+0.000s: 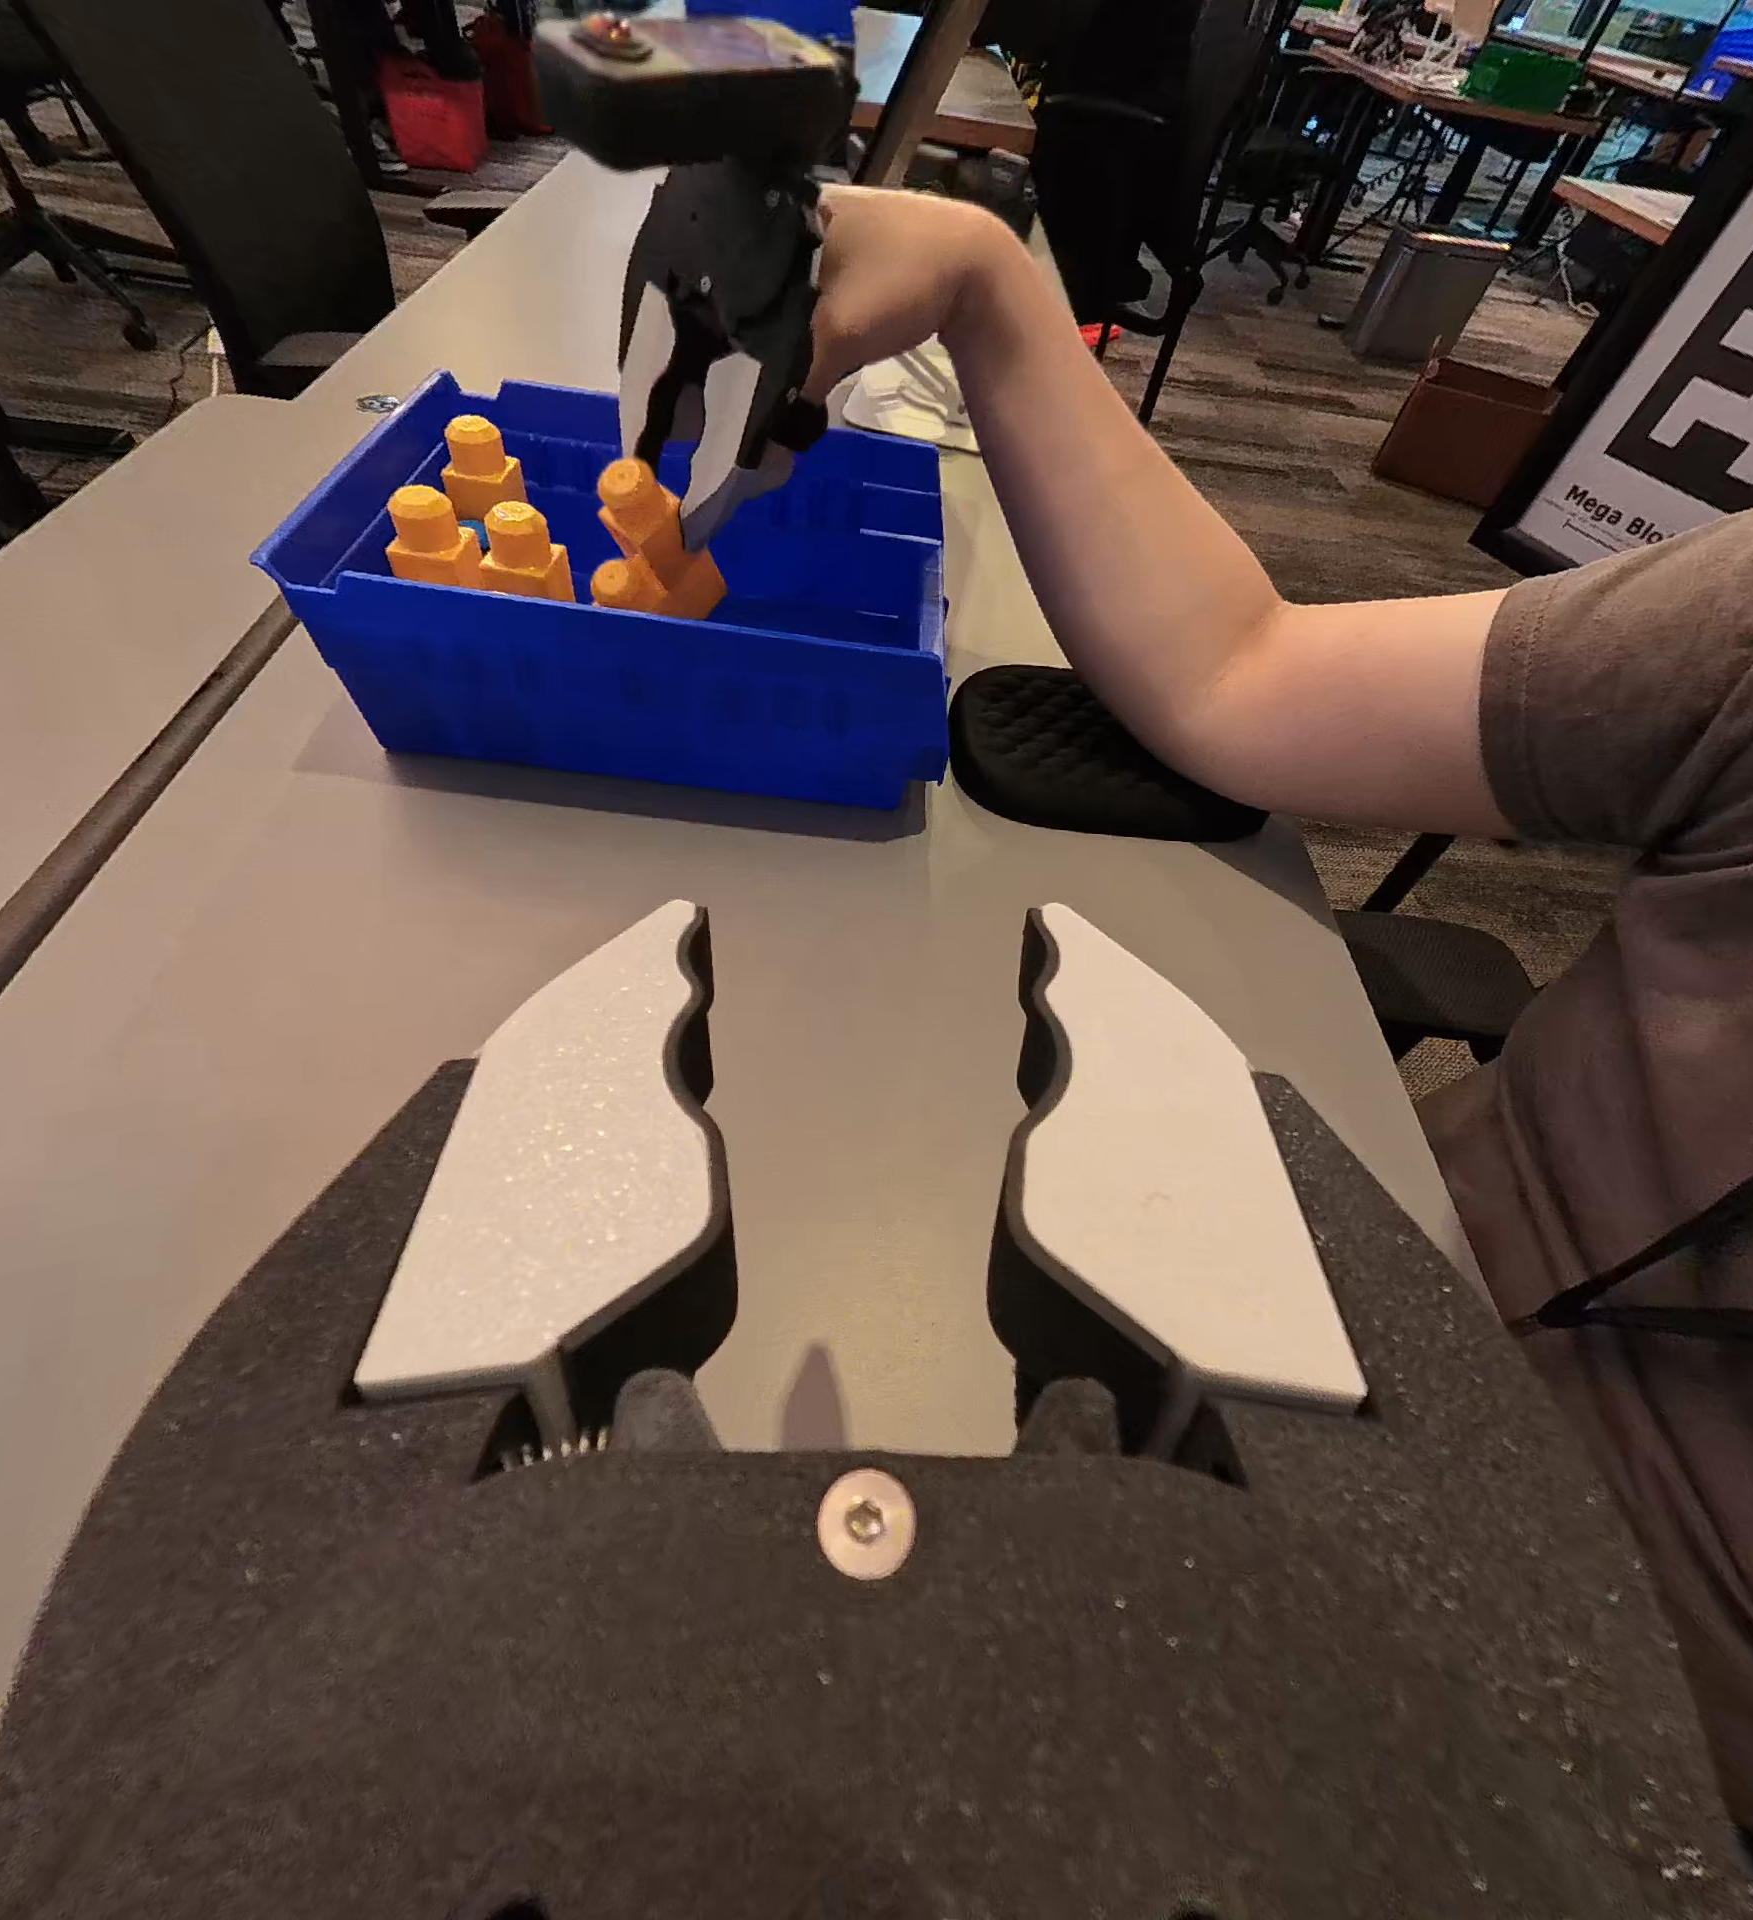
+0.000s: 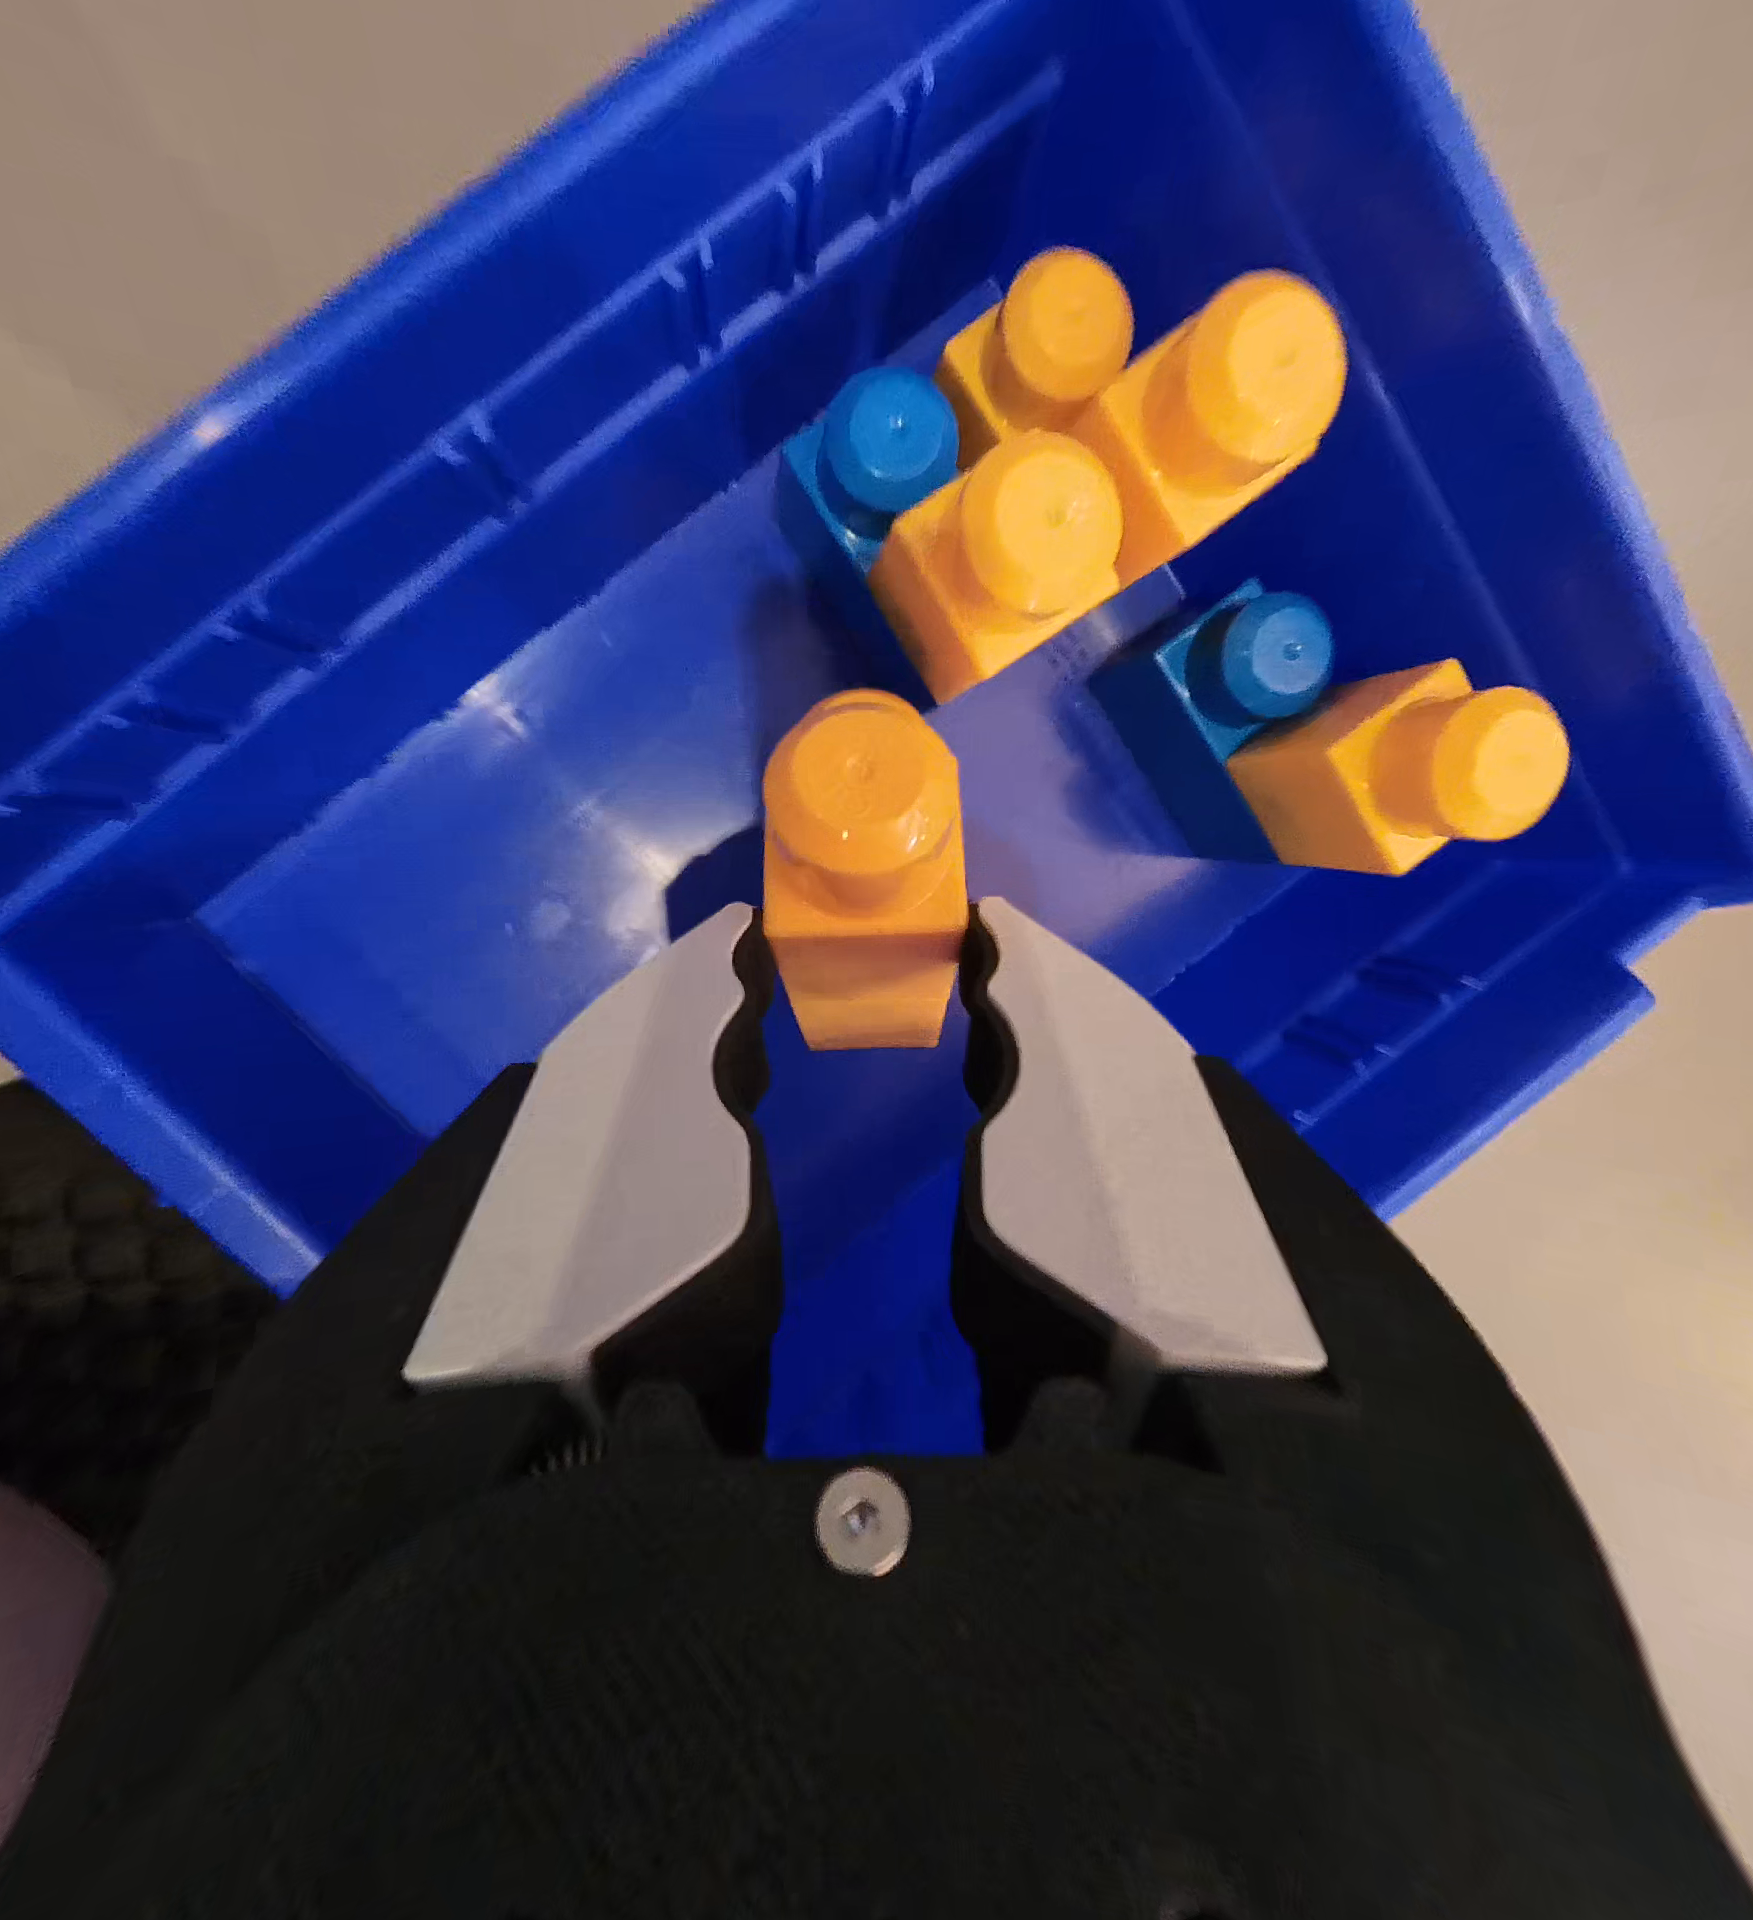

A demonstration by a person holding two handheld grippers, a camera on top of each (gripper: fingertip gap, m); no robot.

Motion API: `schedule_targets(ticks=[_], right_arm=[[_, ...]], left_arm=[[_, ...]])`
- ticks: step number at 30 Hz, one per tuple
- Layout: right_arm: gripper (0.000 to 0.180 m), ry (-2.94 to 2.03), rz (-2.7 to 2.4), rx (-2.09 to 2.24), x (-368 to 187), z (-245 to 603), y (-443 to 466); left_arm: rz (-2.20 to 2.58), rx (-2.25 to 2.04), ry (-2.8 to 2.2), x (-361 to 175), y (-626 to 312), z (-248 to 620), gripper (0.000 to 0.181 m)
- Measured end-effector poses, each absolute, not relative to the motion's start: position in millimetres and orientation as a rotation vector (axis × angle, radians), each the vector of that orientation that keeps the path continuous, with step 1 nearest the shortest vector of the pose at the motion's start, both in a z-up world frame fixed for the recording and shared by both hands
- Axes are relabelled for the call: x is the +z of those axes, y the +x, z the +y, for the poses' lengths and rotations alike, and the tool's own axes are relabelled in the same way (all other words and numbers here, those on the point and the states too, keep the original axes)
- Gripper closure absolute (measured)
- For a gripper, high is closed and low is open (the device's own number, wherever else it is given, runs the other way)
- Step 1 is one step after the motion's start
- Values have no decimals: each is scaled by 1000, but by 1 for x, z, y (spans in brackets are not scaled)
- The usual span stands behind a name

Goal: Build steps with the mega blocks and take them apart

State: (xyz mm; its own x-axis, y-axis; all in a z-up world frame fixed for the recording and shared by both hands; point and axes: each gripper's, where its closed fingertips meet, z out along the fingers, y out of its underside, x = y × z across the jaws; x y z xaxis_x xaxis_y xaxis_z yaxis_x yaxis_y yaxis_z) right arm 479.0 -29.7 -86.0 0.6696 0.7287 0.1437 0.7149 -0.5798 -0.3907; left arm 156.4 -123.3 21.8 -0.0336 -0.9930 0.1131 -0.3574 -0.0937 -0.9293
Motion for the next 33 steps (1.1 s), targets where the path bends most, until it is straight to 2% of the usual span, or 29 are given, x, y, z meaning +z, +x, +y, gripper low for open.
schedule_targets(ticks=[11, 17, 33], right_arm=[[142, -2599, -1020, -129, -100, -26, 512], [135, -2602, -1010, -231, -101, -21, 521], [140, -2321, -1217, -549, -87, 10, 525]], left_arm=[[1491, -1137, -1514, 24, 156, -130, 125], [1476, -1150, -1507, 29, 153, -130, 126], [1475, -1220, -1512, 31, 153, -134, 131]])
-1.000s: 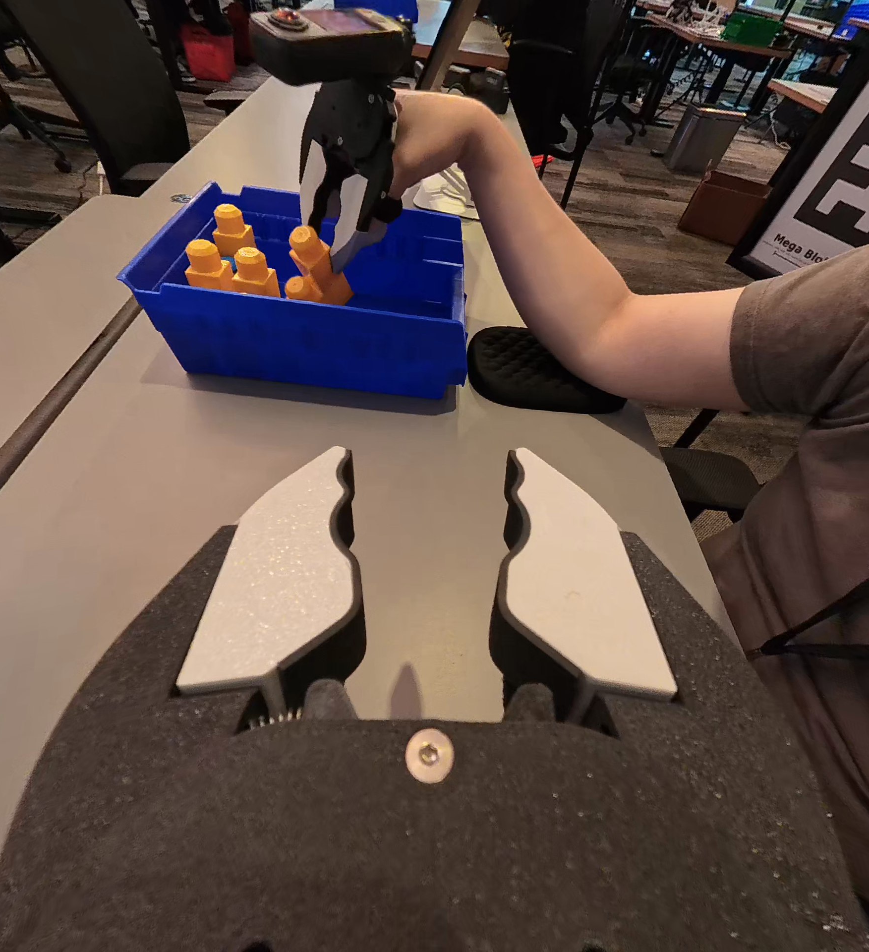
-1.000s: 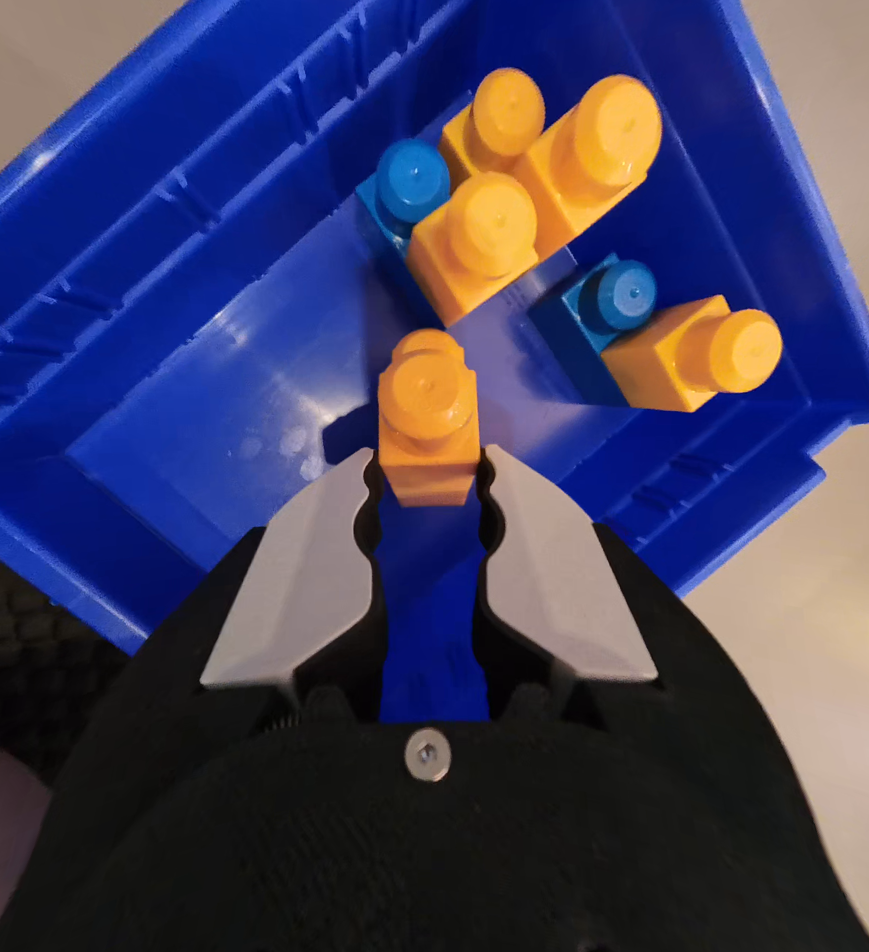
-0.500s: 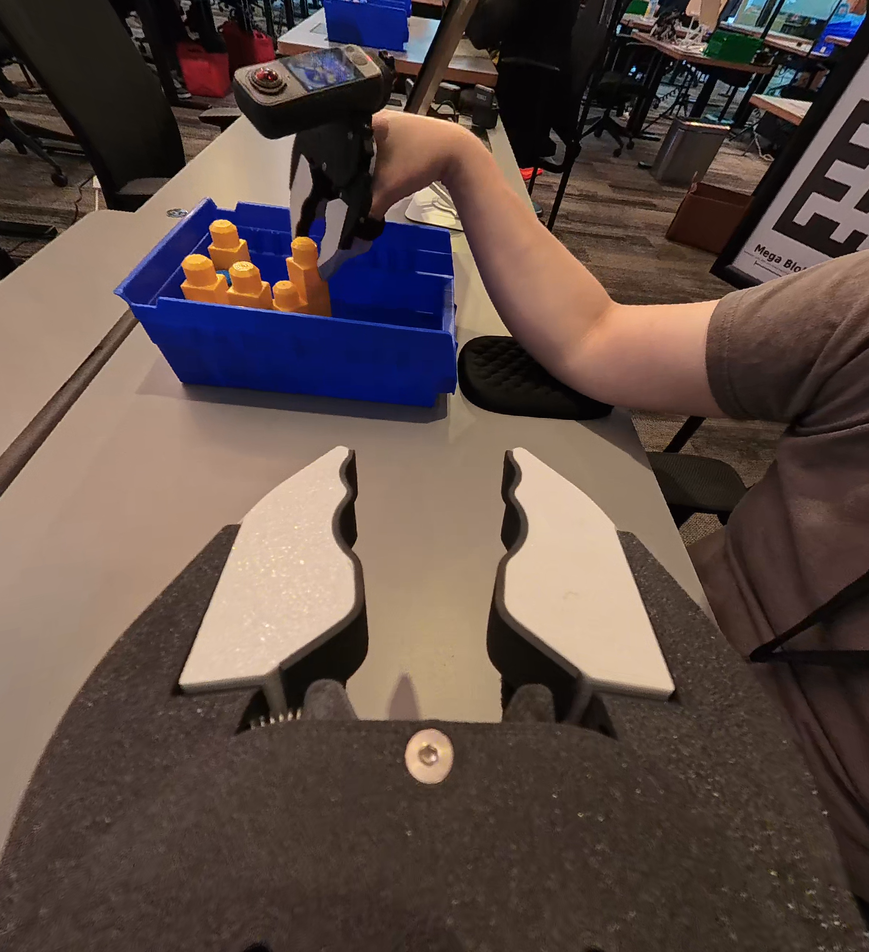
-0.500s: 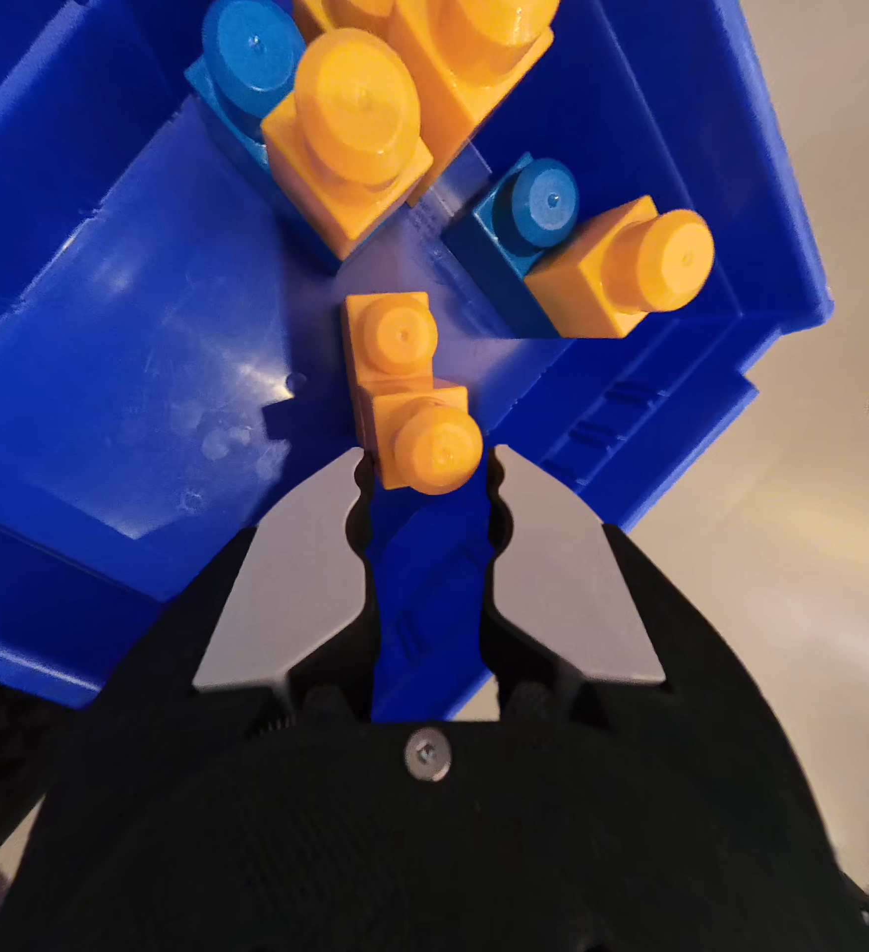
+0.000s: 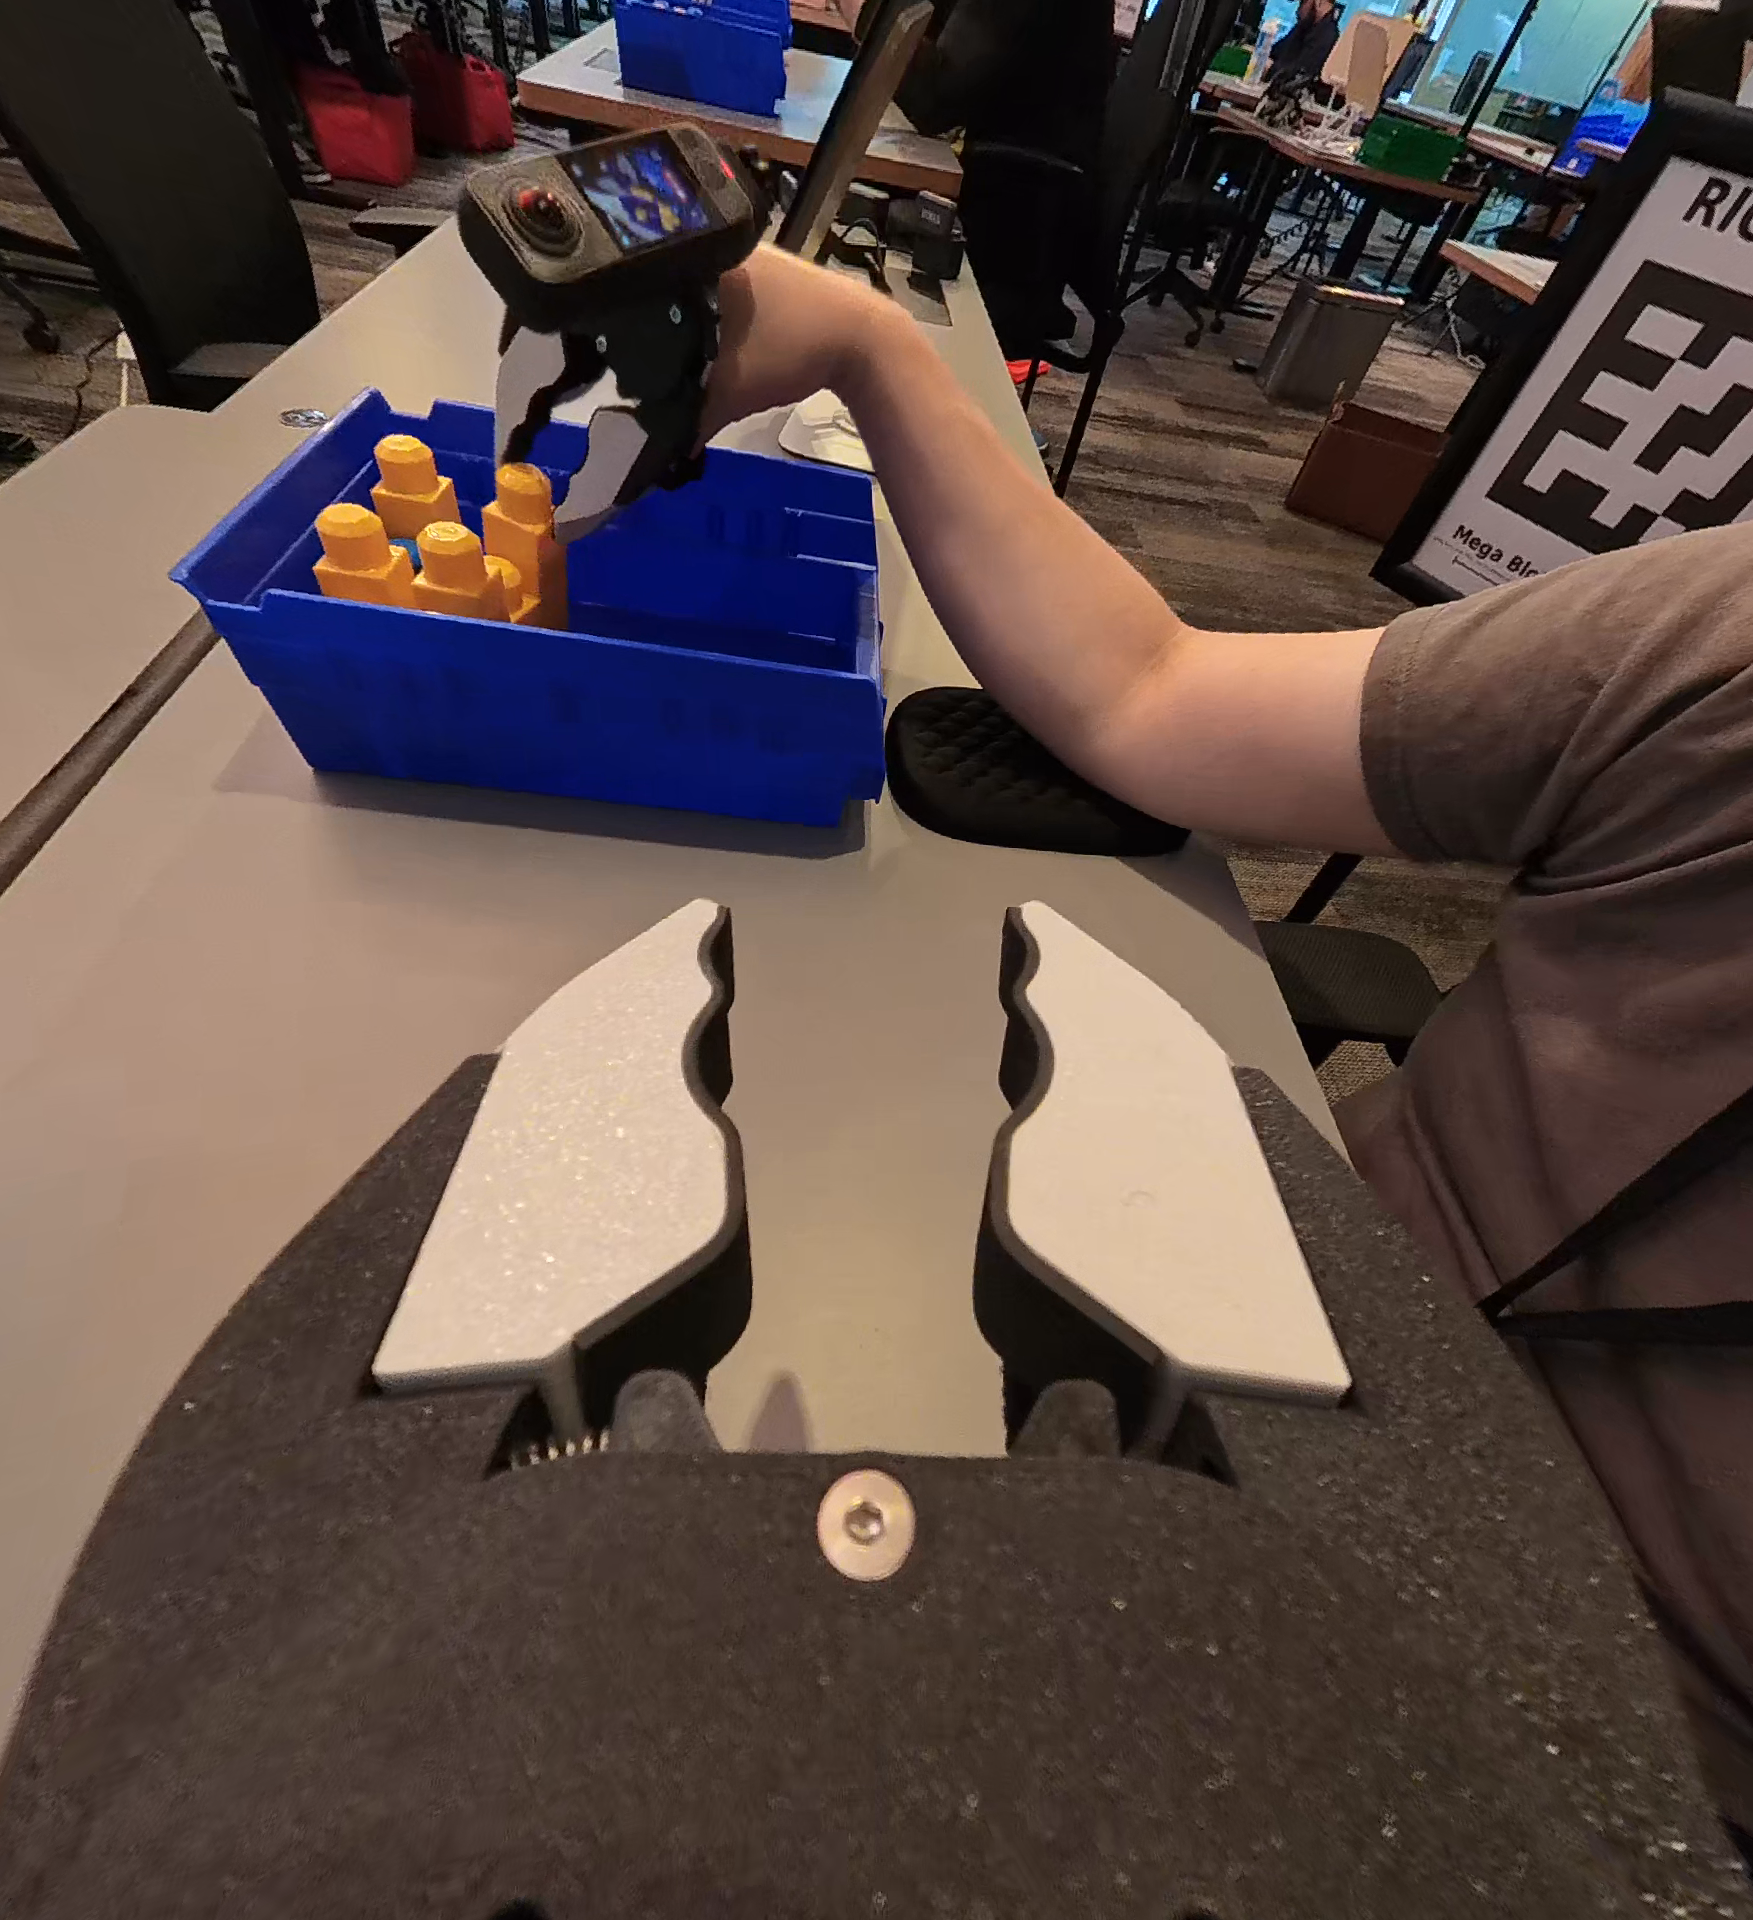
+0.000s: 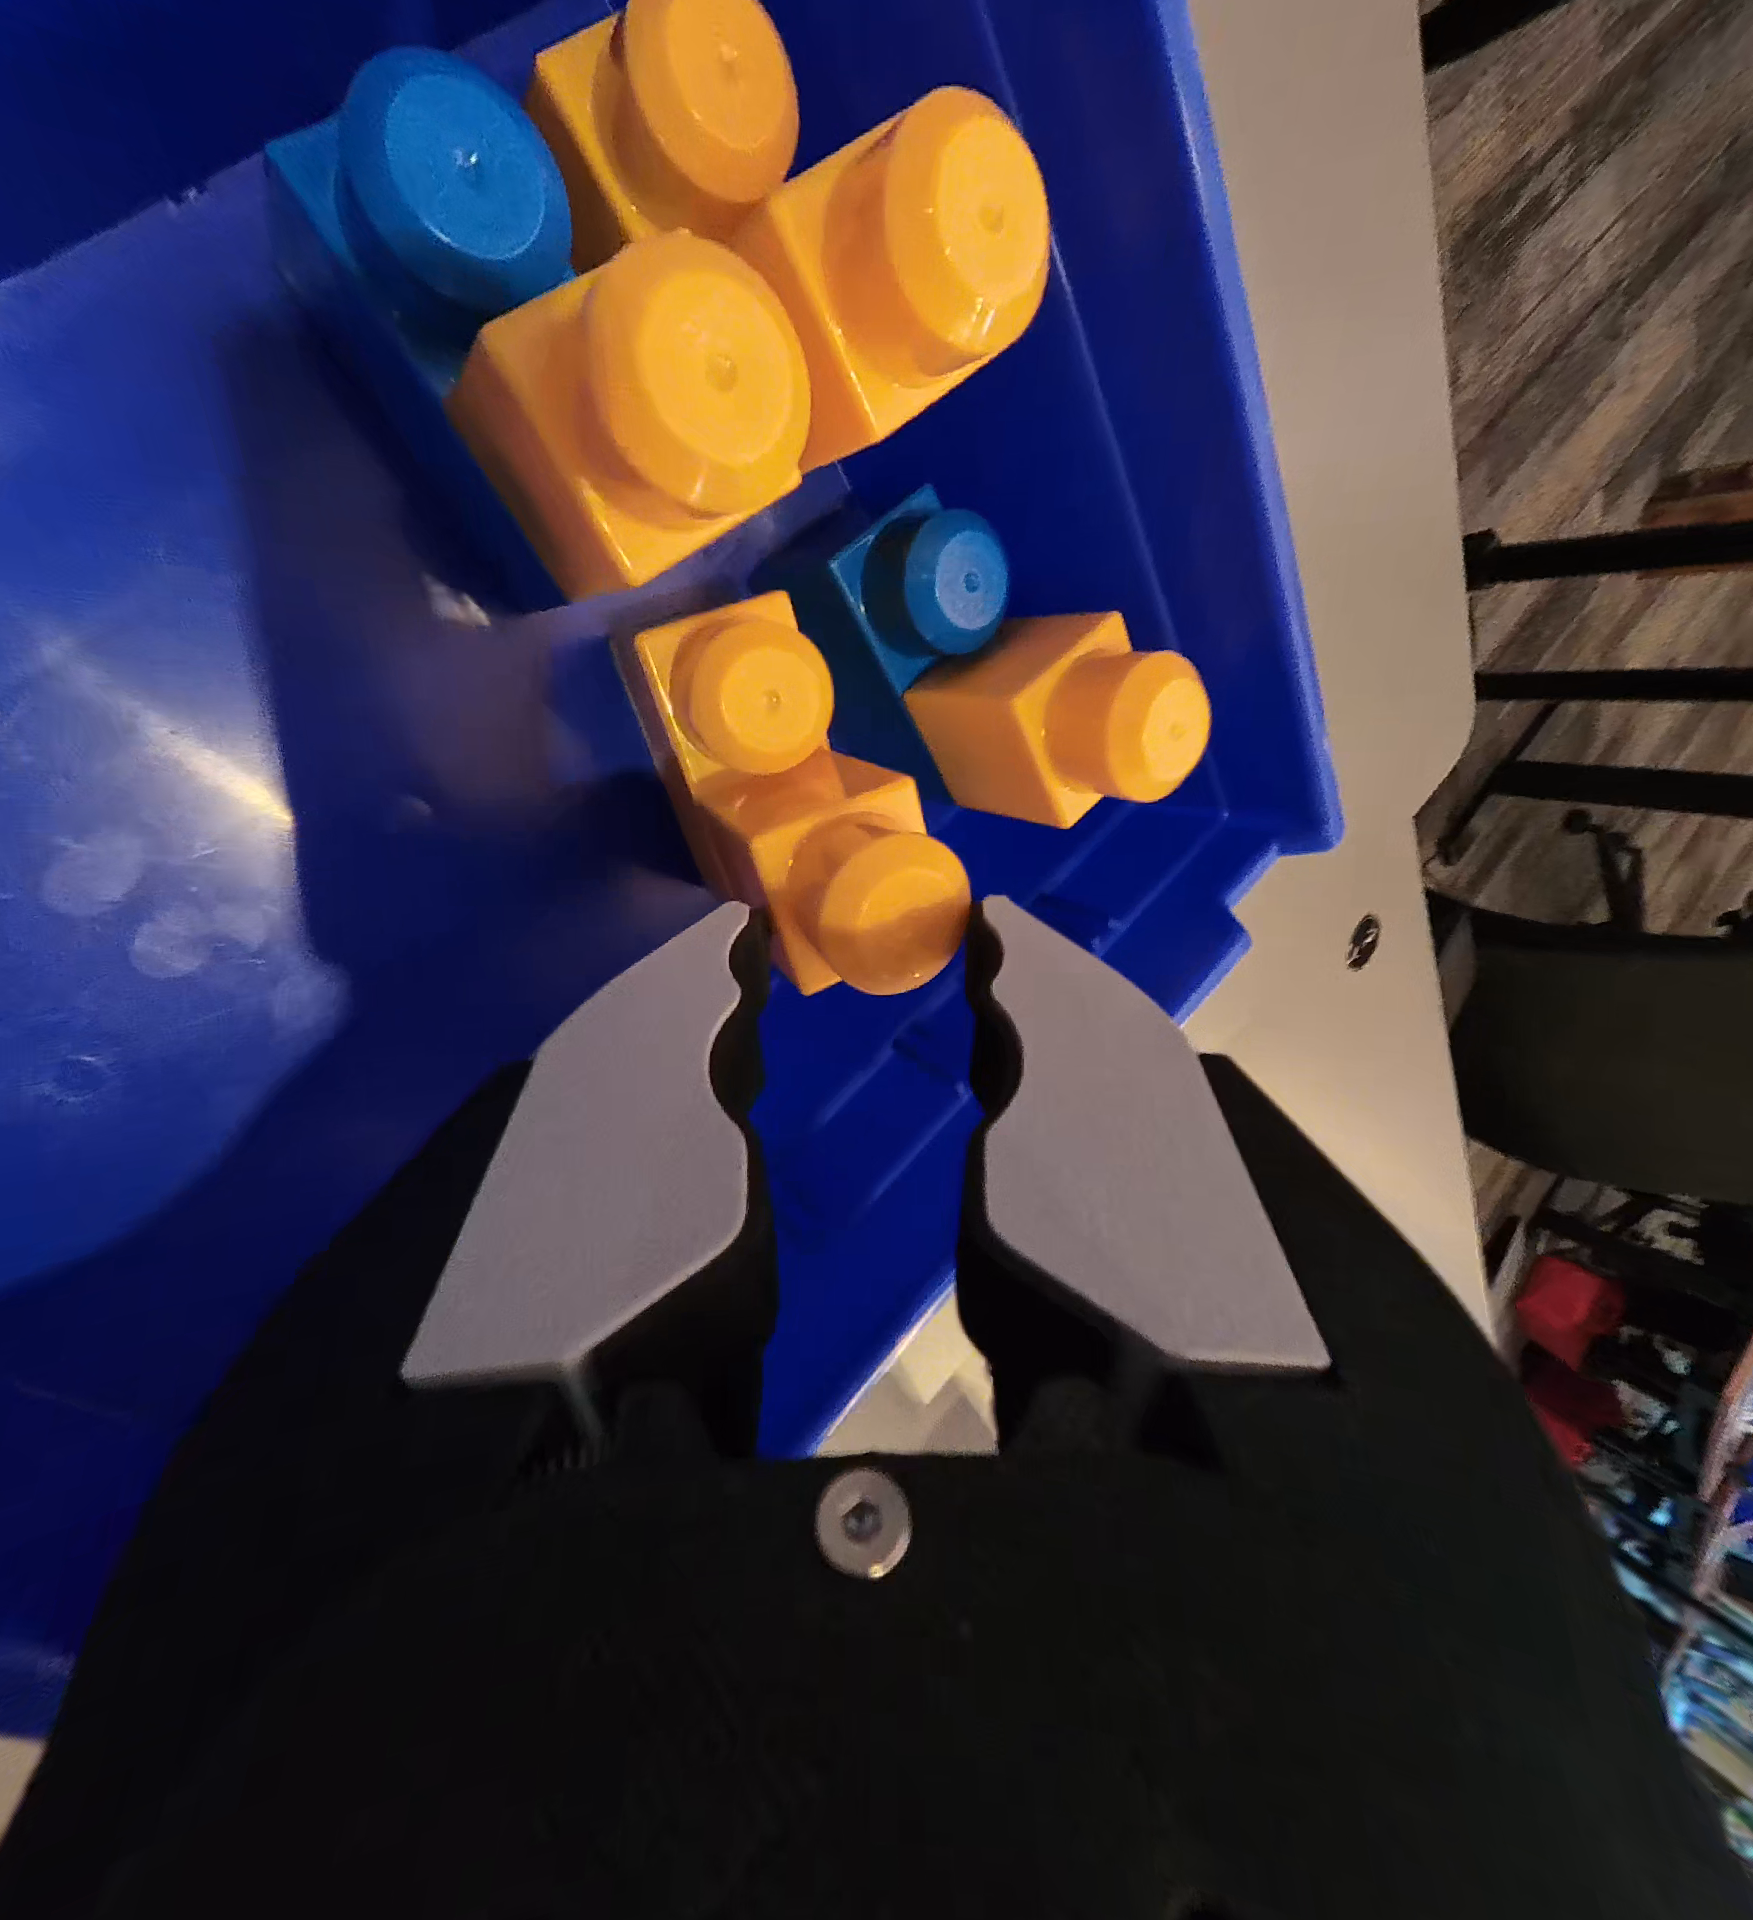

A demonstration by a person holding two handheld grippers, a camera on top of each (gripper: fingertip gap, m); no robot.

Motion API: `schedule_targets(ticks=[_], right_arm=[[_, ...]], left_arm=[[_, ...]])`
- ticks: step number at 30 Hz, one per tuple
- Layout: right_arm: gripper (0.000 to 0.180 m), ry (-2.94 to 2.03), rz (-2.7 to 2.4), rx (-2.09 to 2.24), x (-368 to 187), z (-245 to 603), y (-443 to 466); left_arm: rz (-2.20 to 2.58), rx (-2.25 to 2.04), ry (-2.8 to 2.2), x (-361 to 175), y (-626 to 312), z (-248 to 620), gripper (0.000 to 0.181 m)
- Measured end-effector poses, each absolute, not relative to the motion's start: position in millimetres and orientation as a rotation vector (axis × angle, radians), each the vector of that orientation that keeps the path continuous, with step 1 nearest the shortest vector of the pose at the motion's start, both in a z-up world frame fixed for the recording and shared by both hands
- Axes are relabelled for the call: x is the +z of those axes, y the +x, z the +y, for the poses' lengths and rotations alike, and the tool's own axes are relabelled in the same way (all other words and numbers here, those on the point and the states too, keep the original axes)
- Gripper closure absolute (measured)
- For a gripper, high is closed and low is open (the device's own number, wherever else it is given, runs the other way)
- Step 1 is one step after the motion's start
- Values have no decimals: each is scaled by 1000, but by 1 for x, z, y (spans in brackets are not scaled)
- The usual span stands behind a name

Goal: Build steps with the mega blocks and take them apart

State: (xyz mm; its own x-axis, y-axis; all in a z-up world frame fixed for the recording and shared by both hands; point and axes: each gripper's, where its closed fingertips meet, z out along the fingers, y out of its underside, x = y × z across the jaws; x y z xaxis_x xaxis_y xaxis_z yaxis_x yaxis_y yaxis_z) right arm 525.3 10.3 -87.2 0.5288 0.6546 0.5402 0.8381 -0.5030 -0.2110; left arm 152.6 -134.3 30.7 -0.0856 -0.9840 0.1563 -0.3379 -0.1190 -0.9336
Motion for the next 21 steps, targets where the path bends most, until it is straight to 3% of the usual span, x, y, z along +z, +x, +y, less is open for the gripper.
schedule_targets(ticks=[8, 13, 21], right_arm=[[141, -2237, -1138, -605, -69, 18, 531], [141, -2139, -1067, -516, -37, 16, 513], [141, -1814, -812, -282, 67, 4, 455]], left_arm=[[1458, -1197, -1505, 37, 146, -130, 131], [1308, -1100, -1478, 72, 112, -106, 131], [837, -377, -1681, 106, -48, -27, 121]])
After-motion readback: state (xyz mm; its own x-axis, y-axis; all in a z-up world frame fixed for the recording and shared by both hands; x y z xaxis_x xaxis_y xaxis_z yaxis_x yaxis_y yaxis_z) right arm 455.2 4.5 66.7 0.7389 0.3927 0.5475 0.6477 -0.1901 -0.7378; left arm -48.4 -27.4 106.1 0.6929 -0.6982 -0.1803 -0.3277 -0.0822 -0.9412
